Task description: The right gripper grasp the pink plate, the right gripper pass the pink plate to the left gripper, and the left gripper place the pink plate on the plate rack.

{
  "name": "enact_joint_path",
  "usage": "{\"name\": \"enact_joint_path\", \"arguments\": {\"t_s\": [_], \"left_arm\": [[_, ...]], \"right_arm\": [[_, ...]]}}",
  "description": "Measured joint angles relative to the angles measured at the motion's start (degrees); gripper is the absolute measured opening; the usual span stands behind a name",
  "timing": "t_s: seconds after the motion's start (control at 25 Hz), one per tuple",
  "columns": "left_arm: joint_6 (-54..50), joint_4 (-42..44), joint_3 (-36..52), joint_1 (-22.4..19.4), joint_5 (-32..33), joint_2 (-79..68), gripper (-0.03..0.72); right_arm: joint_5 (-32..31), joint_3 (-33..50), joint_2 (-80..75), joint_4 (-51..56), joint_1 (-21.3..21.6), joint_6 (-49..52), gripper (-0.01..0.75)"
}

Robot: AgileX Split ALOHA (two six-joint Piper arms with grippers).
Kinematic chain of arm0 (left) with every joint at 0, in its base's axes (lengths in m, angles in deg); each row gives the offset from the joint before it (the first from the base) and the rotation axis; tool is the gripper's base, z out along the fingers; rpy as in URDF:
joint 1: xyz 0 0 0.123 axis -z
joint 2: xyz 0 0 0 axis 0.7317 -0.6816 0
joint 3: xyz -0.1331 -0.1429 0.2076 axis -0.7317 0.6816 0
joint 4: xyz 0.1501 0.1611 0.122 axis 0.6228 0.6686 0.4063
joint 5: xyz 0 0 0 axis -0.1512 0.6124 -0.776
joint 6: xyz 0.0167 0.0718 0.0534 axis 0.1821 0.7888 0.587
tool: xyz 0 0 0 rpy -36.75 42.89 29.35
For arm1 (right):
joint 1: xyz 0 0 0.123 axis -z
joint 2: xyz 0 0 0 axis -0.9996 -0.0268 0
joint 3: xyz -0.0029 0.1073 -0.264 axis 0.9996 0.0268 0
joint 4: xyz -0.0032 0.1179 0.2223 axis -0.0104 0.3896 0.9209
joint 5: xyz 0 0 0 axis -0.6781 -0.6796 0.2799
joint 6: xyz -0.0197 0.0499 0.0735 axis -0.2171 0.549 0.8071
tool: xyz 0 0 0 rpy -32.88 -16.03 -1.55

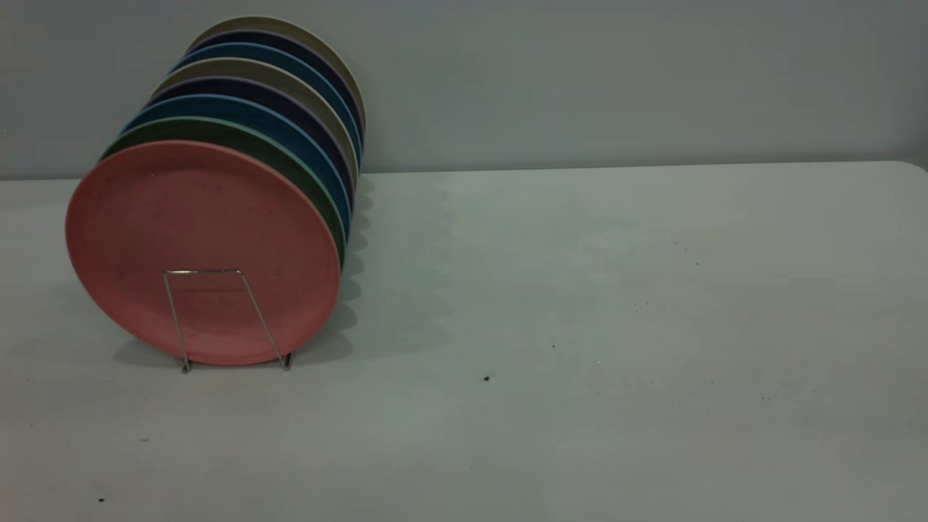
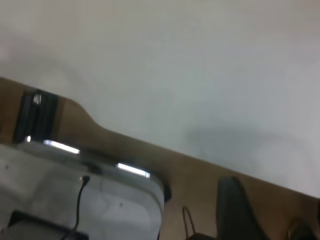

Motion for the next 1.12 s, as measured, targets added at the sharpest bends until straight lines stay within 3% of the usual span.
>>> {"name": "enact_joint_path", "arguments": {"t_s": [0.36, 0.56, 0.76, 1.12], "left_arm": [[0.1, 0.6, 1.1, 0.0, 3.1, 16.6, 0.447], [0.1, 2.6, 6.9, 0.0, 2.4, 26.3, 0.447], [0.1, 3.0, 12.1, 0.0, 2.1, 33.5, 0.447], [-5.0, 9.4, 12.7, 0.4, 1.8, 38.2, 0.447]], "right_arm": [[0.5, 9.4, 19.0, -0.6, 0.0, -0.3, 0.377], [3.9, 12.8, 25.6, -1.1, 0.0, -0.3, 0.35], [5.8, 13.9, 26.5, -1.9, 0.0, -0.2, 0.347], [6.0, 14.1, 26.5, -2.2, 0.0, 0.3, 0.347]]}}
